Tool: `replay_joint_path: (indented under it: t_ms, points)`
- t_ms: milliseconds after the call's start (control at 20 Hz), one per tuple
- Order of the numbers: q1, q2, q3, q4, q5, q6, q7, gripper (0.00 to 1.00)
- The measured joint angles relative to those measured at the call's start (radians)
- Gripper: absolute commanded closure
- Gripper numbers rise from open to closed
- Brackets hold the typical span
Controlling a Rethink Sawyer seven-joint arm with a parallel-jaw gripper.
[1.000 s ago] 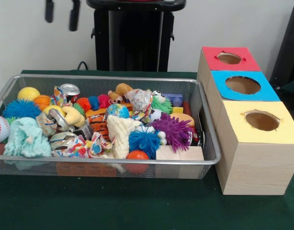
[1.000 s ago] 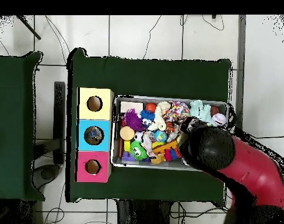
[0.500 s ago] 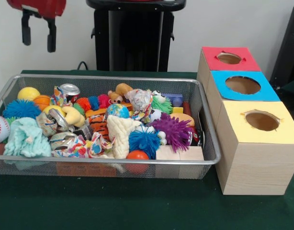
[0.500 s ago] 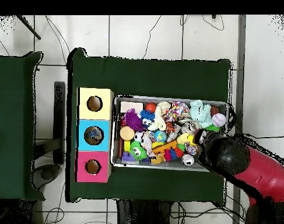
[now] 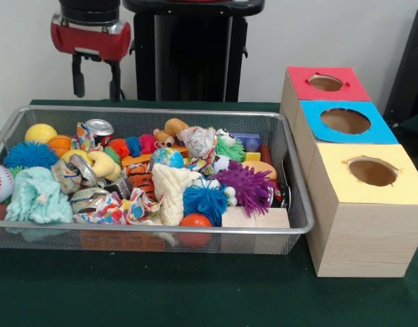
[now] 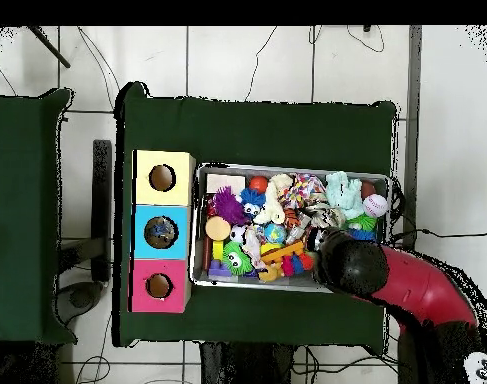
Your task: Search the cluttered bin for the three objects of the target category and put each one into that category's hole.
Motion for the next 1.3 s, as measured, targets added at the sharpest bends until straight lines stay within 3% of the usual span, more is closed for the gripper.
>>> replay_joint_path:
  t_ms: [300,600,1000,1050,1300]
  points:
    - [-0.056,0.002,0.069,0.038,-0.050,0.000,0.000,0.00]
    - [-0.137,-0.061,0.120,0.139,-0.071,0.000,0.000,0.00]
    - [-0.168,-0.228,0.174,0.320,-0.079,0.013,0.000,0.00]
    - [-0.168,-0.248,0.190,0.340,-0.079,0.013,0.000,1.00]
    - [-0.168,-0.265,0.223,0.363,-0.079,0.013,0.000,1.00]
